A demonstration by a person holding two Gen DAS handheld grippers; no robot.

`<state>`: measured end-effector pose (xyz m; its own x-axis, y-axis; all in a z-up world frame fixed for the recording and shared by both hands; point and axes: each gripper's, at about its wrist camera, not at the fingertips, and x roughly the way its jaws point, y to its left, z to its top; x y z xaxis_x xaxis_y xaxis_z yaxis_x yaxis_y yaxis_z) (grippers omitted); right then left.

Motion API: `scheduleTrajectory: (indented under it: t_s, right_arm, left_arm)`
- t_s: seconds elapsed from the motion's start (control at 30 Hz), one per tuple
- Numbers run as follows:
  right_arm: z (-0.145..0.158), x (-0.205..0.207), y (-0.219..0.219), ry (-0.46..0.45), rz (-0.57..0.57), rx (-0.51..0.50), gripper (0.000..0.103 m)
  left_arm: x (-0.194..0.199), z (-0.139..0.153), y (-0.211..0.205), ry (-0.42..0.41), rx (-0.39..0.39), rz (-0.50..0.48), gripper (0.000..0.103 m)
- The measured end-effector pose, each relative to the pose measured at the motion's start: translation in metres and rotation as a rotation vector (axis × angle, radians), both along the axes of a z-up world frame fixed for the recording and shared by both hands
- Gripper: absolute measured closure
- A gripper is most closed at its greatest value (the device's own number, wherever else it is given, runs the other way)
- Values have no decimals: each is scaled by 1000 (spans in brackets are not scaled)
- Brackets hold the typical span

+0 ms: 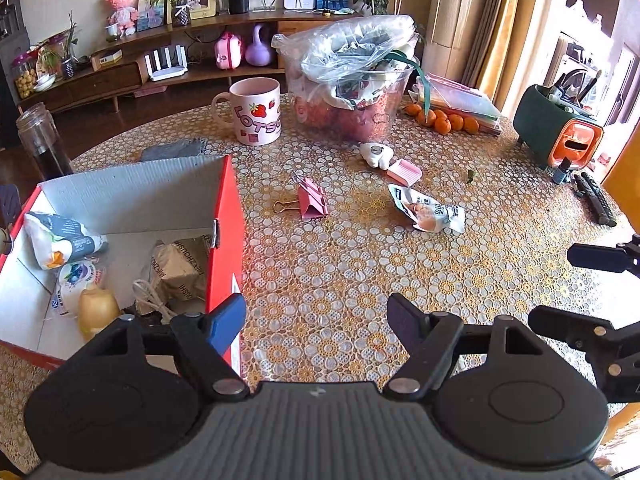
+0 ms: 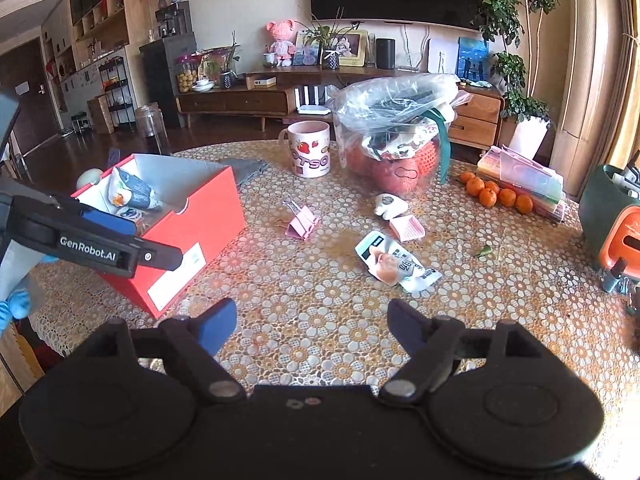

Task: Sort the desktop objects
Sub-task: 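Withdraw both open tools from the shoebox toward the table items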

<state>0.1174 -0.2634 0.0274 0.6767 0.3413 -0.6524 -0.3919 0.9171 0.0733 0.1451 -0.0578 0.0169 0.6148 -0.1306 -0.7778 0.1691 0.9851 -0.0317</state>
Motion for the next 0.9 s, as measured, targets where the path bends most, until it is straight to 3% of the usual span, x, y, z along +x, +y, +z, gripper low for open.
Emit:
scheduleTrajectory:
  t_s: [0.4, 0.63, 0.73, 0.9]
  right_arm:
    - [-36, 58, -28, 39, -10, -17, 17]
    - [-61, 97, -31, 63, 7, -39, 15]
    - [-73, 115, -30, 64, 14, -54, 15]
    - [-90, 145, -26, 79, 13, -73, 14]
  left_arm:
    - [68, -32, -30, 41, 24, 21, 20]
    - [110, -53, -39, 51, 49, 40, 13]
    - [129, -61, -42, 53, 69, 50, 4]
    - [155, -74, -49, 44, 125, 70, 1]
